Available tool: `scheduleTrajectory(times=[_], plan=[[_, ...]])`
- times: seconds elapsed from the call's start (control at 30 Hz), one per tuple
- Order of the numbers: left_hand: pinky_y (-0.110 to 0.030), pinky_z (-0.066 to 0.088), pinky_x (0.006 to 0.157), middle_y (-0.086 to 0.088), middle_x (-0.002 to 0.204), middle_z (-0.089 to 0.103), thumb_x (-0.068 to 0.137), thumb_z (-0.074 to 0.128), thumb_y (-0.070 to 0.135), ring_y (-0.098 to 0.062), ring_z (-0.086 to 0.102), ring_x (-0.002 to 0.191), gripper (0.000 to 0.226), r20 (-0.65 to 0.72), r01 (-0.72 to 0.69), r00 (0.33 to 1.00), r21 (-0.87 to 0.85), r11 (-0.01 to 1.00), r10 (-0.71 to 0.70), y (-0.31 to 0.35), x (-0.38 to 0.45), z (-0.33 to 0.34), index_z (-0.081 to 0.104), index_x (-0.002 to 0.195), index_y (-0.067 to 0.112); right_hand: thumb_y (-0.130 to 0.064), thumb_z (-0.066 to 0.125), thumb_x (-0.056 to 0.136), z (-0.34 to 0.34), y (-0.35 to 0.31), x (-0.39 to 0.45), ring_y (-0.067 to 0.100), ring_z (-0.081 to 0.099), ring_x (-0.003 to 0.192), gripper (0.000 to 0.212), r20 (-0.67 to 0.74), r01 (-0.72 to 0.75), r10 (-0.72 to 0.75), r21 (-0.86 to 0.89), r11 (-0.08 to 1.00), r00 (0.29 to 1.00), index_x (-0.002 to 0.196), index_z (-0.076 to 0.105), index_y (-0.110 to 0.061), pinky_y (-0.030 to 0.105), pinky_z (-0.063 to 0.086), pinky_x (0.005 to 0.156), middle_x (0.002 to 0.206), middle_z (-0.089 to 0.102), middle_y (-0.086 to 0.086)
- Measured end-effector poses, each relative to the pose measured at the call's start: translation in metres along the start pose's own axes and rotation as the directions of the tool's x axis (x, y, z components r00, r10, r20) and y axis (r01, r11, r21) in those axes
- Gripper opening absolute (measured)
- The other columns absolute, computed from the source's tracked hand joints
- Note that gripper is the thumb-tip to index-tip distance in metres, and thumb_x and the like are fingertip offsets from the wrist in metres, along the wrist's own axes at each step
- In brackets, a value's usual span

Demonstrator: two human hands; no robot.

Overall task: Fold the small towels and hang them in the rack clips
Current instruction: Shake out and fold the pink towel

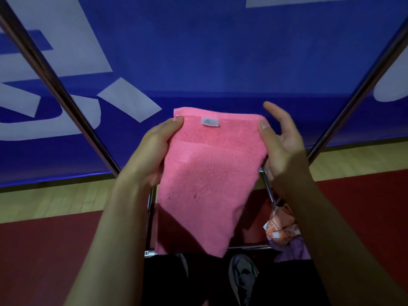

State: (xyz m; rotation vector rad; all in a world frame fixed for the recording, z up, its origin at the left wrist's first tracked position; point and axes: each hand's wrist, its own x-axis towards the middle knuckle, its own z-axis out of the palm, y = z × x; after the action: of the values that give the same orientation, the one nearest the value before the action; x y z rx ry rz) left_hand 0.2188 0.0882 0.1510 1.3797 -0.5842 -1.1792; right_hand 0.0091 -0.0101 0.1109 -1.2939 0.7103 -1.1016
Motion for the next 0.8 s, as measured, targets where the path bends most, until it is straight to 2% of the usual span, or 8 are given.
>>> scheduleTrajectory(times=[0.1,0.2,0.3,0.37,0.43,0.53,0.7,0.8], plan=[[-0.026,0.058,0.066,-0.002,0.079,0.071,0.104,0.057,0.027,-0.013,0.067,0.067,0.035,0.115,0.101,0.991,-0.326,0.94,-0.067,0.004,-0.009,0.011,0.083,0.086,0.011,-0.021,0.055,0.105,0.009,-0.006,0.003,0.022,0.055,0.072,0.033,-0.101,-0.054,0.068,0.135,0.989,0.993,0.138,0.054,-0.023,0.034,0.051,0.07,0.078,0.062,0.009],[-0.02,0.054,0.056,0.003,0.064,0.066,0.103,0.056,0.019,-0.007,0.062,0.055,0.044,0.149,0.112,0.988,-0.556,0.824,-0.035,0.004,-0.014,0.022,0.081,0.068,0.009,-0.044,0.048,0.103,0.024,-0.009,0.004,0.02,0.067,0.084,0.047,-0.012,-0.384,0.417,0.362,0.849,0.909,0.137,0.053,-0.012,0.034,0.053,0.079,0.09,0.071,0.006],[-0.015,0.046,0.05,0.007,0.055,0.056,0.104,0.052,0.013,-0.003,0.051,0.046,0.053,0.108,0.091,0.994,-0.616,0.783,-0.031,0.004,-0.012,0.021,0.075,0.056,0.01,-0.076,0.023,0.094,0.027,-0.003,-0.001,0.031,0.066,0.102,0.08,0.232,-0.743,0.71,0.11,0.66,0.665,0.116,0.063,-0.01,0.046,0.048,0.096,0.099,0.072,0.013],[-0.014,0.044,0.049,0.006,0.057,0.055,0.104,0.05,0.01,-0.003,0.048,0.046,0.052,0.116,0.123,0.991,-0.659,0.742,-0.061,0.005,-0.011,0.018,0.076,0.059,0.006,-0.085,0.018,0.086,0.027,0.005,-0.002,0.032,0.065,0.111,0.093,0.292,-0.746,0.733,-0.086,0.66,0.615,0.112,0.066,-0.01,0.05,0.046,0.104,0.107,0.073,0.013],[-0.013,0.043,0.048,0.005,0.058,0.052,0.101,0.05,0.005,-0.003,0.045,0.047,0.047,0.115,0.141,0.99,-0.706,0.694,-0.084,0.006,-0.008,0.013,0.076,0.061,0.003,-0.09,0.039,0.068,0.028,0.009,-0.004,0.029,0.062,0.121,0.096,0.32,-0.657,0.667,-0.153,0.738,0.673,0.115,0.068,-0.012,0.054,0.041,0.112,0.119,0.07,0.013],[-0.013,0.041,0.048,0.005,0.06,0.048,0.093,0.054,0.0,-0.004,0.041,0.048,0.041,0.049,0.113,0.992,-0.743,0.659,-0.115,0.004,-0.003,0.004,0.074,0.057,0.0,-0.087,0.072,0.042,0.023,0.007,-0.005,0.017,0.072,0.106,0.092,0.441,-0.542,0.502,-0.04,0.839,0.745,0.102,0.076,-0.018,0.04,0.056,0.095,0.108,0.076,0.005],[-0.015,0.04,0.06,0.005,0.068,0.048,0.097,0.053,0.001,-0.003,0.041,0.058,0.039,0.024,0.119,0.989,-0.724,0.679,-0.147,-0.005,0.009,-0.01,0.078,0.067,-0.001,-0.021,0.073,0.091,0.02,0.011,-0.013,0.004,0.068,0.108,0.032,0.441,-0.094,0.196,-0.243,0.966,0.876,0.121,0.063,-0.023,0.025,0.053,0.092,0.114,0.075,-0.01],[-0.015,0.044,0.066,0.004,0.076,0.053,0.103,0.05,0.007,-0.005,0.047,0.061,0.019,0.076,0.166,0.985,-0.62,0.767,-0.153,-0.009,0.019,-0.022,0.068,0.096,0.008,-0.01,0.062,0.099,0.023,0.008,-0.013,0.004,0.067,0.096,0.025,0.357,-0.138,0.156,-0.074,0.988,0.921,0.116,0.061,-0.028,0.022,0.056,0.078,0.104,0.074,-0.013]])
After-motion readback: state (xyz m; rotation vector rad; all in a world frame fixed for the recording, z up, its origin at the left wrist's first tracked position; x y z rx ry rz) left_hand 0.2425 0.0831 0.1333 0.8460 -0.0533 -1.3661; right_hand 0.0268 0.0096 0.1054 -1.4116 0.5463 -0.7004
